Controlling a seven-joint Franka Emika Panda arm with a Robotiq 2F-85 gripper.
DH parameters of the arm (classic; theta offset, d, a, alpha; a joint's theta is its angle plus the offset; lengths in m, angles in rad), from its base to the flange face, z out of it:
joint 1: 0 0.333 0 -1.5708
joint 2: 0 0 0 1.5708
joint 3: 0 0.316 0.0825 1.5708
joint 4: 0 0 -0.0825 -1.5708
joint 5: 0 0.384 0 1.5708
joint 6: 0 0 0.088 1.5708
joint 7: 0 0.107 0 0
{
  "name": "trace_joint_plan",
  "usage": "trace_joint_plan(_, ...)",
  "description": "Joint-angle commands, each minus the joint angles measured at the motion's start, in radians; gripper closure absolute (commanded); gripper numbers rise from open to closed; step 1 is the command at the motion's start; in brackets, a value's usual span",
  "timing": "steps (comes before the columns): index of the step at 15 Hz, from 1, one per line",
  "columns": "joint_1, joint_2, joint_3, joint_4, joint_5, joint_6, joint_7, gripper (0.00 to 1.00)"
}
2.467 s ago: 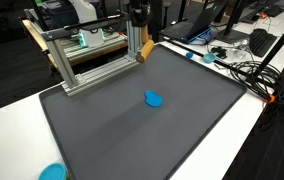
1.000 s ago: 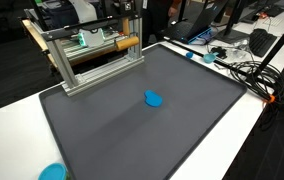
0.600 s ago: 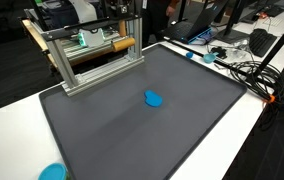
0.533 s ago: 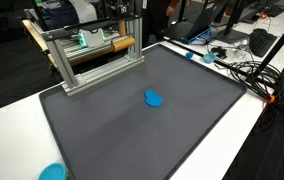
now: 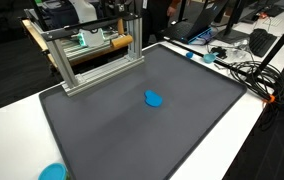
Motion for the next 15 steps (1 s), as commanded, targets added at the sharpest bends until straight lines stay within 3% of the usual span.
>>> trace_joint_plan(1,0.013,-0.076,-0.009,-0.046,0.003,-0.017,-0.006,0.78)
trace_joint_plan(2,0.015,-0.078,-0.013,-0.049,0.012,-0.023,-0.005,0.28)
trace_joint_plan(3,0.014,-0.082,-0.014,-0.054,0.016,-0.018,-0.001,0.27)
trace_joint_plan(7,0.005,-0.116,-0.033,-0.053,0.021,-0.011,-0.005,0.01)
trace_joint_plan(13,-0.031,-0.318,-0.147,-0.033,-0.006,0.012,-0.118,0.00)
trace_joint_plan(14,-0.026,-0.225,-0.103,-0.016,0.005,0.000,-0.056,0.00)
trace_joint_plan(15,-0.030,-0.259,-0.123,-0.014,0.004,0.001,-0.083,0.00)
